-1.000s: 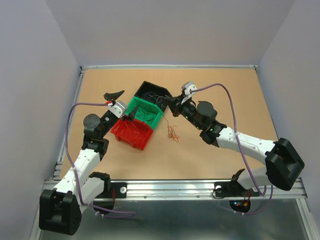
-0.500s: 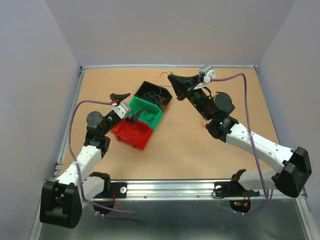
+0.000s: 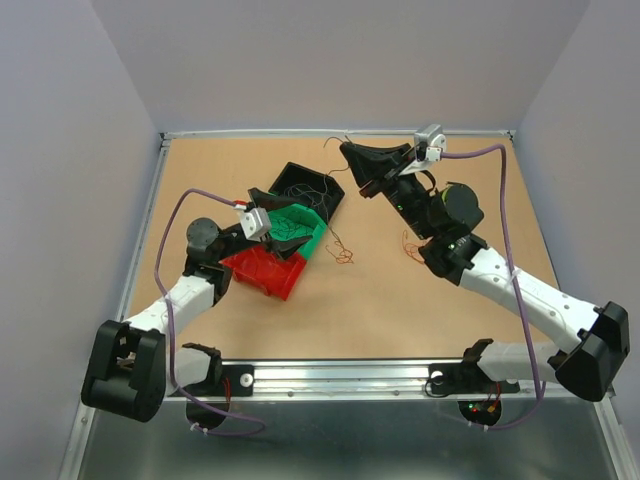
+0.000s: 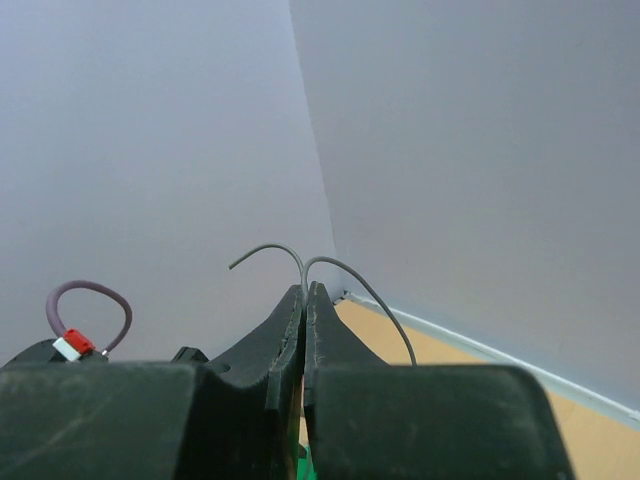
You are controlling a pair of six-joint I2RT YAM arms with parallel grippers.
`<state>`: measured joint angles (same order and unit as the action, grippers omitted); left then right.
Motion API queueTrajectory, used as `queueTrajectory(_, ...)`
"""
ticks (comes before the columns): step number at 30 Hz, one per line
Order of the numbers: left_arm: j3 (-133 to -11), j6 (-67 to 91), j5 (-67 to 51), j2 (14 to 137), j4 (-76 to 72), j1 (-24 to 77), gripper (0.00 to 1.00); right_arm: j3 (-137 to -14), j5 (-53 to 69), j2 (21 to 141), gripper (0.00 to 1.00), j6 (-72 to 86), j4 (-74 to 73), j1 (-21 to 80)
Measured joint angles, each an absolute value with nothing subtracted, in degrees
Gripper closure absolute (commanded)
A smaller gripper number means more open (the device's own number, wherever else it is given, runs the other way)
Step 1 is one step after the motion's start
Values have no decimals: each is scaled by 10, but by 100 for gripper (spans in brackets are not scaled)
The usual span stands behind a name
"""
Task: Untangle the cables
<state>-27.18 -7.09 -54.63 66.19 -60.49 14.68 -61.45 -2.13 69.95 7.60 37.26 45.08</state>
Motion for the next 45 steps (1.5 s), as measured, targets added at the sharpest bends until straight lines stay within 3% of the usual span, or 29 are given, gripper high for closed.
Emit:
queueTrajectory(12, -289, -48, -560, 696, -649, 190, 4, -631, -18, 708, 99, 80, 363, 451)
queueTrajectory(21, -383, -21, -519, 830, -649, 221, 36, -673, -10, 729, 100, 96, 363, 451)
queueTrajectory(23, -411, -14, -509, 859, -649, 231, 53, -681, -4, 732, 100, 102, 360, 451)
queueTrajectory(24, -423, -13, -505, 872, -649, 237, 53, -686, -3, 733, 99, 102, 360, 451)
queueTrajectory(25, -432, -10, -503, 881, -648, 242, 64, -690, -1, 735, 100, 104, 359, 451)
queueTrajectory(26, -444, -10, -501, 893, -643, 250, 68, -697, 1, 736, 100, 104, 357, 451)
queueTrajectory(42, -472, -27, -465, 1006, -560, 362, 71, -914, -108, 725, 99, 81, 331, 451)
queueTrajectory(45, -472, -32, -459, 1012, -540, 362, 63, -918, -130, 698, 100, 78, 325, 451)
